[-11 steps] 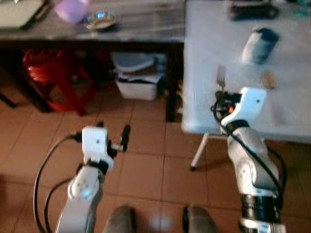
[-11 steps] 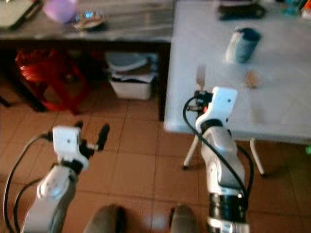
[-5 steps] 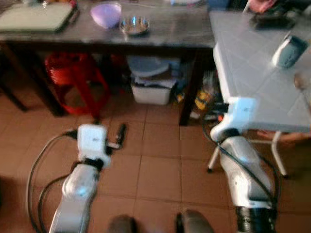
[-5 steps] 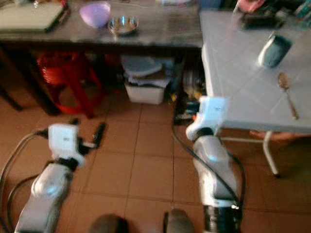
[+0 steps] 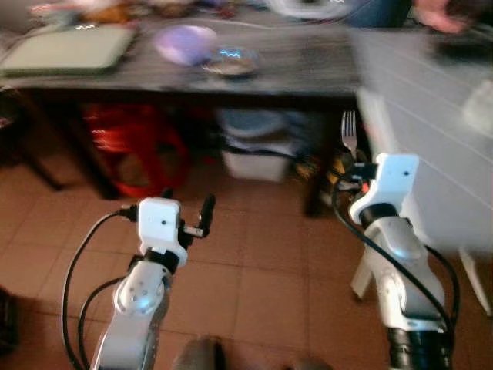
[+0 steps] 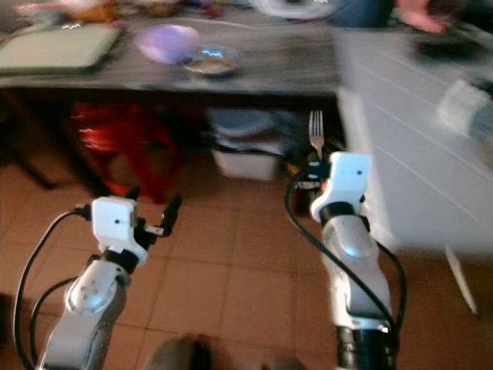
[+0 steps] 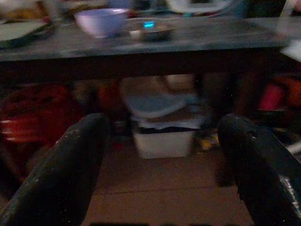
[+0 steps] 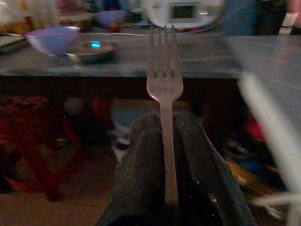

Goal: Setting the table

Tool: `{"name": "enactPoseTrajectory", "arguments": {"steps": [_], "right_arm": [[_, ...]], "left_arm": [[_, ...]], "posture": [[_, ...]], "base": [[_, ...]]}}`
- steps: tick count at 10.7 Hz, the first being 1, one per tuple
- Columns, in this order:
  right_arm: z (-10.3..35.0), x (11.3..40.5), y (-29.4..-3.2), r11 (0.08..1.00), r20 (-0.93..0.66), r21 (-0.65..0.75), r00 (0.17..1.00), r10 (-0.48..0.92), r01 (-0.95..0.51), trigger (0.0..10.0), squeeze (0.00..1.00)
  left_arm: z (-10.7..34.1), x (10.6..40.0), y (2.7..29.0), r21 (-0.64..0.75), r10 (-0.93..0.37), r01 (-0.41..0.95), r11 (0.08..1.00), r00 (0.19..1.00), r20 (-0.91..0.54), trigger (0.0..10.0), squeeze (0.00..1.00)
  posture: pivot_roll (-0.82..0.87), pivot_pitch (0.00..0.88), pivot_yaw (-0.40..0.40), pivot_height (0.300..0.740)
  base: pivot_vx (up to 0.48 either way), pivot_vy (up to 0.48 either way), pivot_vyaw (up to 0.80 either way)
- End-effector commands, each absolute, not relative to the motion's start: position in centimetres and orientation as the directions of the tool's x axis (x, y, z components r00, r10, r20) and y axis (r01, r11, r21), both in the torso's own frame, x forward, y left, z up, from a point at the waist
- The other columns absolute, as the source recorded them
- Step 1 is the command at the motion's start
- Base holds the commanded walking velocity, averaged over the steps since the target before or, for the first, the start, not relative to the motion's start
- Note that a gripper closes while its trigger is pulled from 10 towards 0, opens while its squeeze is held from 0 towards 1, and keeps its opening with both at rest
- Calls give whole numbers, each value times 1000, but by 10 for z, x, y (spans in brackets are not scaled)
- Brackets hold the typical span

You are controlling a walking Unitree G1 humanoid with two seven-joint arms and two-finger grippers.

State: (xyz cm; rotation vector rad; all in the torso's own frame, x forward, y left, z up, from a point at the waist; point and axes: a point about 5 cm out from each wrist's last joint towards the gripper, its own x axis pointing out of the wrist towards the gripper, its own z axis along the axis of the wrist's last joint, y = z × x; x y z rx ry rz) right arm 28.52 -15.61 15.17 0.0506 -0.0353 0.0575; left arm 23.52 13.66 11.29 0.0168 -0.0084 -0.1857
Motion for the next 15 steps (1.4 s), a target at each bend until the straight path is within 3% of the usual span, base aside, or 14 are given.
{"name": "enactPoseTrajectory", "arguments": {"steps": [1,7,15], "right_arm": [[146,280,-159,999,15,45,1000,19,-20,10000,0],[142,274,-153,990,17,115,997,80,-81,10000,0],[145,286,-162,983,13,181,1000,-5,3,10000,0]], "left_arm": [[113,235,141,24,-159,158,987,987,5,10000,0],[115,236,142,33,-161,161,986,987,21,10000,0],[119,242,139,34,-181,180,983,982,46,10000,0]], "posture": [[-39,78,41,740],[-37,75,43,740],[-16,82,38,740]], "base": [[480,0,0],[480,0,0],[478,0,0]]}}
